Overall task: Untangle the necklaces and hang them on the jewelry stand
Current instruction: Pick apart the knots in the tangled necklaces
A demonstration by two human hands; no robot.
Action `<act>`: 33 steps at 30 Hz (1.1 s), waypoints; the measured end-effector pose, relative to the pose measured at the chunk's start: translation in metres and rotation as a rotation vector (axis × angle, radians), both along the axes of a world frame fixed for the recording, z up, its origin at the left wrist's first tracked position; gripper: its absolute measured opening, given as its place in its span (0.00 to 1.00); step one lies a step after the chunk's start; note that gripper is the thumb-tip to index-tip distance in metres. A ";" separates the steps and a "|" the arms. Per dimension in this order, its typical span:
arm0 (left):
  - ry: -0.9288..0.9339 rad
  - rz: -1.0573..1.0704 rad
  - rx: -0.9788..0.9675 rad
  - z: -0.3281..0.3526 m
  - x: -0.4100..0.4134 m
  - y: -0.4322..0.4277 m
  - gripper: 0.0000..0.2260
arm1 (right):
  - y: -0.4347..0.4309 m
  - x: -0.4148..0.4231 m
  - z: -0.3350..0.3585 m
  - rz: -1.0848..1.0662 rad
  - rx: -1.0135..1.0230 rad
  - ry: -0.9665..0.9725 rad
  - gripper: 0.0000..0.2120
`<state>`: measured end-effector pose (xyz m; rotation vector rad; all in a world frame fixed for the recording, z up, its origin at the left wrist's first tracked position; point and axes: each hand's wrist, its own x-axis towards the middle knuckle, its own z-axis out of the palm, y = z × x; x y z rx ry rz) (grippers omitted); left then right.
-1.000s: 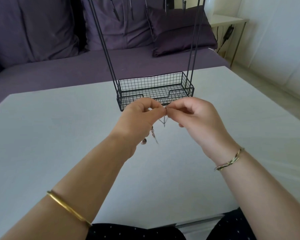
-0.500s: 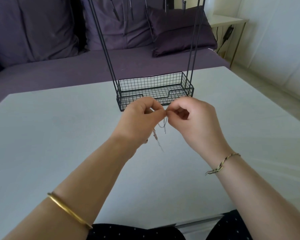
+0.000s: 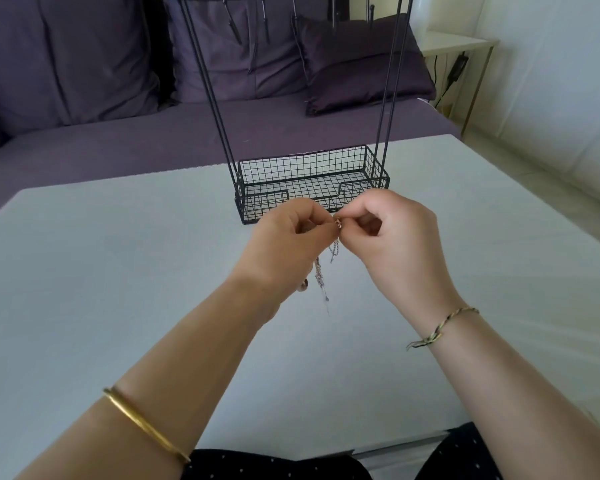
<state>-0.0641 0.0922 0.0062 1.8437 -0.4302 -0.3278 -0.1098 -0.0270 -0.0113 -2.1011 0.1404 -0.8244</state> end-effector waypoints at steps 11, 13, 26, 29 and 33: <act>0.032 0.044 -0.022 0.004 0.002 0.000 0.06 | -0.003 -0.002 0.000 0.027 -0.002 -0.014 0.09; 0.012 0.044 -0.011 0.004 0.002 0.001 0.06 | -0.002 -0.002 0.000 0.031 -0.050 -0.027 0.07; 0.013 0.011 -0.036 0.003 0.002 0.003 0.07 | 0.001 -0.002 -0.001 0.047 -0.044 -0.030 0.06; 0.051 0.010 -0.075 0.002 0.003 0.003 0.08 | 0.002 -0.001 -0.001 0.030 -0.113 -0.034 0.06; 0.088 0.010 -0.112 0.003 0.004 0.003 0.06 | 0.001 0.001 -0.001 0.025 -0.178 -0.031 0.05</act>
